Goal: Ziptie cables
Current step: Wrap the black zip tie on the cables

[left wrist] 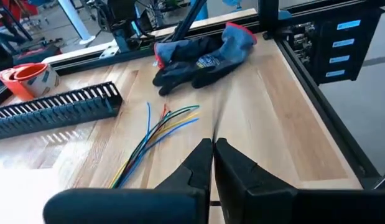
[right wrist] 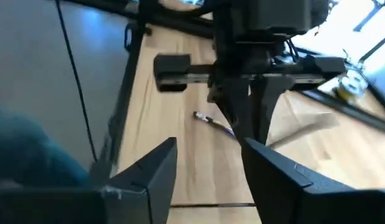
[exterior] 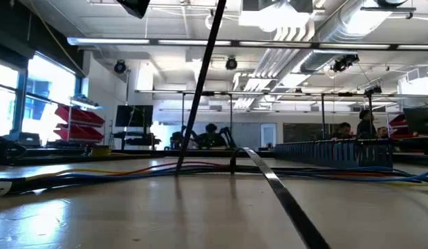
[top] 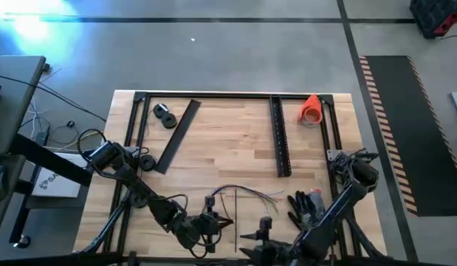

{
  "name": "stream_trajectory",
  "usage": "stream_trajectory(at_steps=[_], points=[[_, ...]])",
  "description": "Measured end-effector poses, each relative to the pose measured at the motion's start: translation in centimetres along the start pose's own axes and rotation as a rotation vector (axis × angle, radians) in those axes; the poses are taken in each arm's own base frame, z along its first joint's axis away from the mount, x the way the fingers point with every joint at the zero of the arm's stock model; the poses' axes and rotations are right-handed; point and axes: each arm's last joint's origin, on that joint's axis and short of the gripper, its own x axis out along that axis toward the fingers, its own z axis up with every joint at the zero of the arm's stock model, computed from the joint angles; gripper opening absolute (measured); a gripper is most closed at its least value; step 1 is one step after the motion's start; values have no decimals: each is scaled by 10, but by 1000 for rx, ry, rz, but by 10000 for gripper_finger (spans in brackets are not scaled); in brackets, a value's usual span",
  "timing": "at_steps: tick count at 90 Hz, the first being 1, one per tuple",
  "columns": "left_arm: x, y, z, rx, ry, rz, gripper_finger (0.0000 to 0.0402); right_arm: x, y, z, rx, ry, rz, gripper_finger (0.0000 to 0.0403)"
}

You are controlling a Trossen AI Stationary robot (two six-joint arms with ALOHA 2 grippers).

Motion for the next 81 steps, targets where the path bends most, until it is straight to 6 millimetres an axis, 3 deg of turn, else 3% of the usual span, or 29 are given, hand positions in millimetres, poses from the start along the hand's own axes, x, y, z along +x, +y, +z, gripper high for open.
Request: stream_trajectory(at_steps=[15, 31, 53, 81], points=[[0, 0, 0, -15, 1, -1, 0, 0, -3, 2, -83, -15, -54, 170], [0, 0, 0, -17, 1, -5, 0, -8, -14, 21, -101, -29, -138, 170], [0, 0, -1, -24, 12, -11, 0, 12, -43, 25, -86, 155, -29, 170], [-1, 0, -3, -24, 31, -12, 0, 17, -47, 26, -94, 176, 5, 168]])
